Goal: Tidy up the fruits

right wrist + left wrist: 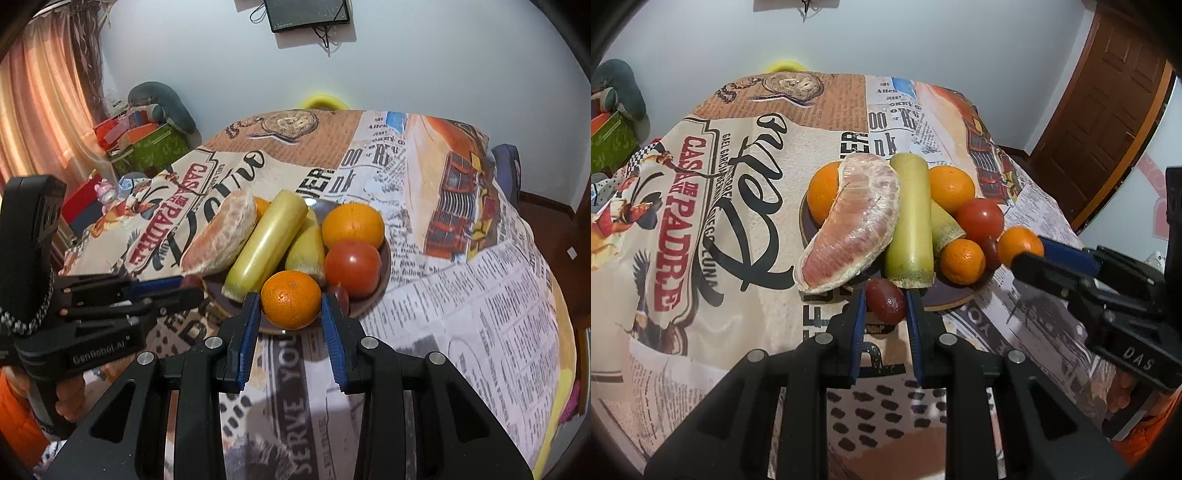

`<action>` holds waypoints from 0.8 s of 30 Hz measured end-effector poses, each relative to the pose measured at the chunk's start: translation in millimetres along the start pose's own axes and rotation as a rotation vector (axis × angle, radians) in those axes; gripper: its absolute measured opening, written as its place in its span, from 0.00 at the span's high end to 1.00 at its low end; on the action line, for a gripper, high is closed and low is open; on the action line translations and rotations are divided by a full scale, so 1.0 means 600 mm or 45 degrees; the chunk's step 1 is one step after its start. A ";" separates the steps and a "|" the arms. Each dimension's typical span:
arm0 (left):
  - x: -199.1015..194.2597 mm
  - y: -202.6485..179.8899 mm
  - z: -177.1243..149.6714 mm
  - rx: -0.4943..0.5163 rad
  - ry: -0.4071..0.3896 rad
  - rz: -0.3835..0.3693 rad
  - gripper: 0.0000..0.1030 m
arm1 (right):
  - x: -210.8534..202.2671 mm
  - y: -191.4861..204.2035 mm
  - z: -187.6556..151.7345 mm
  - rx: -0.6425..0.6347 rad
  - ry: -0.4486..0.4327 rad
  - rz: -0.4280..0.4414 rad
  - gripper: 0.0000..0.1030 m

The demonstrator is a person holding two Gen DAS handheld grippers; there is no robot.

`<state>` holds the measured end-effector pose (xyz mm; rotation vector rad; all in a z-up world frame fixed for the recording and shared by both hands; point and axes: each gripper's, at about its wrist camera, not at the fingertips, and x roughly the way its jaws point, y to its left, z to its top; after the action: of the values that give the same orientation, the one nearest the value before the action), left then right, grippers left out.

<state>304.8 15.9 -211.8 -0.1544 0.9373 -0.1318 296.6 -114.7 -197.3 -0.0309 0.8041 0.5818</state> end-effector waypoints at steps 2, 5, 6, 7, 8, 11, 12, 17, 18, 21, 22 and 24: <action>0.006 0.002 0.002 -0.004 0.004 -0.001 0.79 | 0.006 -0.001 0.006 -0.006 -0.004 -0.002 0.70; 0.011 0.004 0.006 -0.020 -0.002 -0.008 0.79 | 0.019 -0.002 0.017 -0.021 -0.003 -0.013 0.70; 0.013 0.005 0.008 -0.022 -0.005 -0.010 0.79 | 0.024 -0.003 0.019 -0.025 0.000 -0.015 0.70; 0.015 0.005 0.009 -0.023 -0.006 -0.010 0.79 | 0.028 -0.003 0.022 -0.030 0.001 -0.019 0.70; 0.017 0.006 0.010 -0.022 -0.007 -0.008 0.79 | 0.032 -0.004 0.025 -0.034 0.004 -0.021 0.70; 0.023 0.008 0.013 -0.018 -0.004 -0.011 0.79 | 0.043 -0.006 0.029 -0.044 0.012 -0.026 0.70; 0.024 0.008 0.013 -0.015 -0.004 -0.011 0.79 | 0.046 -0.007 0.030 -0.046 0.016 -0.028 0.70; 0.029 0.004 0.011 0.007 -0.005 -0.001 0.78 | 0.061 -0.013 0.030 -0.019 0.033 -0.025 0.70; 0.030 0.004 0.011 0.006 -0.005 -0.003 0.78 | 0.063 -0.012 0.029 -0.021 0.033 -0.027 0.70; 0.030 0.005 0.011 -0.001 -0.001 -0.014 0.77 | 0.064 -0.008 0.029 -0.039 0.035 -0.038 0.70; 0.030 0.006 0.011 -0.003 0.001 -0.018 0.77 | 0.064 -0.008 0.030 -0.044 0.039 -0.039 0.69; 0.031 0.008 0.010 -0.014 0.013 -0.027 0.75 | 0.062 -0.008 0.030 -0.039 0.043 -0.035 0.69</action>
<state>321.0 18.0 -224.0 -0.1735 0.9465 -0.1470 331.6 -96.6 -211.4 -0.0802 0.8266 0.5692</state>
